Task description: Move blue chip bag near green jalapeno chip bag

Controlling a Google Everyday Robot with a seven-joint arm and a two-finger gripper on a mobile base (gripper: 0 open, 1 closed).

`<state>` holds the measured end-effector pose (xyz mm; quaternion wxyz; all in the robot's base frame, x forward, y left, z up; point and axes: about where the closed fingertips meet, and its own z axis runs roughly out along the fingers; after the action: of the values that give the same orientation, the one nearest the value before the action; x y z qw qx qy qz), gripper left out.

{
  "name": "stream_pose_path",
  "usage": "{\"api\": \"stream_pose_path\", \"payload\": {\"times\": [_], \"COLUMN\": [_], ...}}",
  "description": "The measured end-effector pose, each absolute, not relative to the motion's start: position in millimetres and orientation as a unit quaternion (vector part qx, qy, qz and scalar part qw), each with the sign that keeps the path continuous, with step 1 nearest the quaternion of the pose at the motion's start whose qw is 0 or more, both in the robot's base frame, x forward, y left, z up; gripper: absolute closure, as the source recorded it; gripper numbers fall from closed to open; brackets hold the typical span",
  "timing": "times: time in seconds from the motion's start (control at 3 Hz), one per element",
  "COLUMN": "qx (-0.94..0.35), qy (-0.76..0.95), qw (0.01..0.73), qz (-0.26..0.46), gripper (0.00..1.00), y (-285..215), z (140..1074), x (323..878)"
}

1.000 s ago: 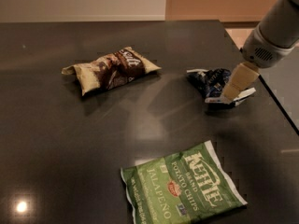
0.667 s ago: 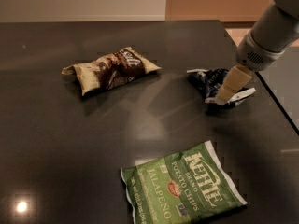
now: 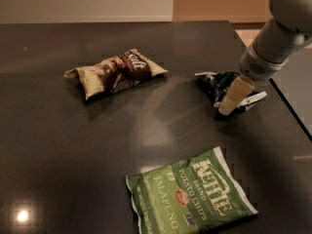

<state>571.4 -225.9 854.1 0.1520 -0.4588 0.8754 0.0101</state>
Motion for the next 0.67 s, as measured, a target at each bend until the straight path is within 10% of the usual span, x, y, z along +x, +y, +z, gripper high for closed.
{"api": "stream_pose_path", "payload": {"times": [0.67], "qx": [-0.460], "qy": [0.877], "qw": [0.142], "qz": [0.010], "gripper": [0.41], "y": [-226.0], "z": [843.4], "x": [568.0]}}
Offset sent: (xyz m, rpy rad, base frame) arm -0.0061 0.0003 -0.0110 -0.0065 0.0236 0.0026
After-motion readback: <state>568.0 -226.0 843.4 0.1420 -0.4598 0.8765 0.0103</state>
